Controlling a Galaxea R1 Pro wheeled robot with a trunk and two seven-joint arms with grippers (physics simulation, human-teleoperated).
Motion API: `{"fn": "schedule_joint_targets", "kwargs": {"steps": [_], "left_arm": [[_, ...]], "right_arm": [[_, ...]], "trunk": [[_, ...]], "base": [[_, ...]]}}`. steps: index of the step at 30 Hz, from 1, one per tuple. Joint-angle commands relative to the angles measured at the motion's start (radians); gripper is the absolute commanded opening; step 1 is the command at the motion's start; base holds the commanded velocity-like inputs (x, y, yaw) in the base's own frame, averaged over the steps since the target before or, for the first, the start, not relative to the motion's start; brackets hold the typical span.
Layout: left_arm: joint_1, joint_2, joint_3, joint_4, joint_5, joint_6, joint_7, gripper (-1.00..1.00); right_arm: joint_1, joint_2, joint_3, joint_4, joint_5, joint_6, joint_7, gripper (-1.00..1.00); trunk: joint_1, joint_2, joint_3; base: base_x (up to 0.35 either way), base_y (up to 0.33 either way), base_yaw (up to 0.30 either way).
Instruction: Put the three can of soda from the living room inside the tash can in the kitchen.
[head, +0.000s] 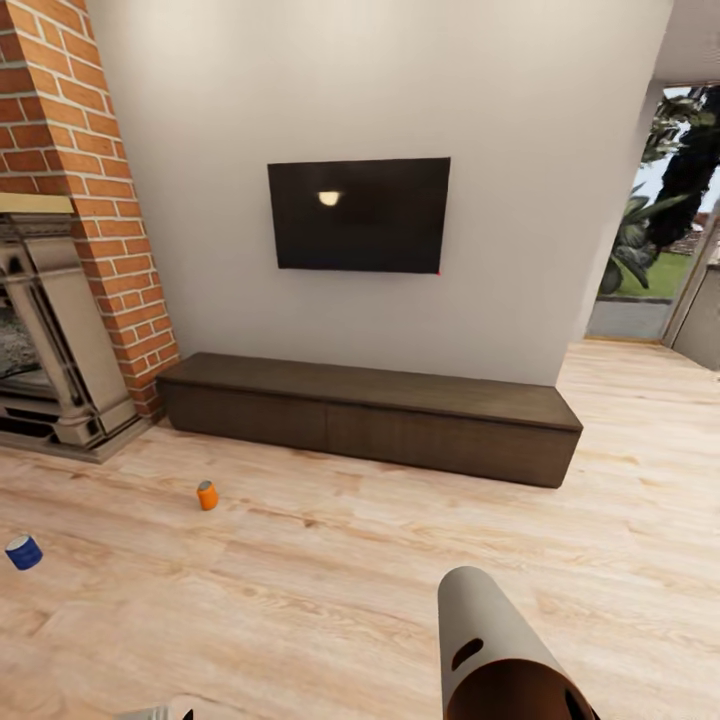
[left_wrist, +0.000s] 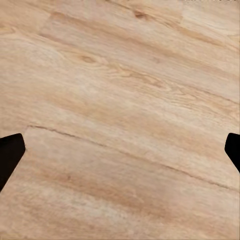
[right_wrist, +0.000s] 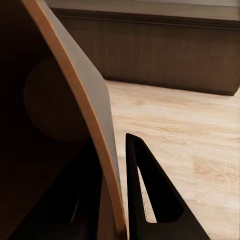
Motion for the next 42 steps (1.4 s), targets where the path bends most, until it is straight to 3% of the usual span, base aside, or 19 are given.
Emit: {"fn": "schedule_joint_targets", "kwargs": {"steps": [1,30,42], "left_arm": [[0.000,0.000,0.000,0.000,0.000,0.000,0.000,1.00],[0.000,0.000,0.000,0.001,0.000,-0.007,0.003,1.00],[-0.001,0.000,0.000,0.002,0.000,-0.009,0.003,1.00]], "right_arm": [[0.000,0.000,-0.001,-0.002,-0.007,0.000,0.005,-1.00],[-0.003,0.008,0.010,-0.004,-0.003,0.051,0.005,-1.00],[-0.003,0.012,0.011,-0.002,-0.003,0.051,0.004,-1.00]], "trunk": [[0.000,0.000,0.000],[0.000,0.000,0.001],[0.000,0.000,0.007]], "base": [[0.105,0.316,-0.104],[0.111,0.316,-0.009],[0.171,0.302,-0.201]]}}
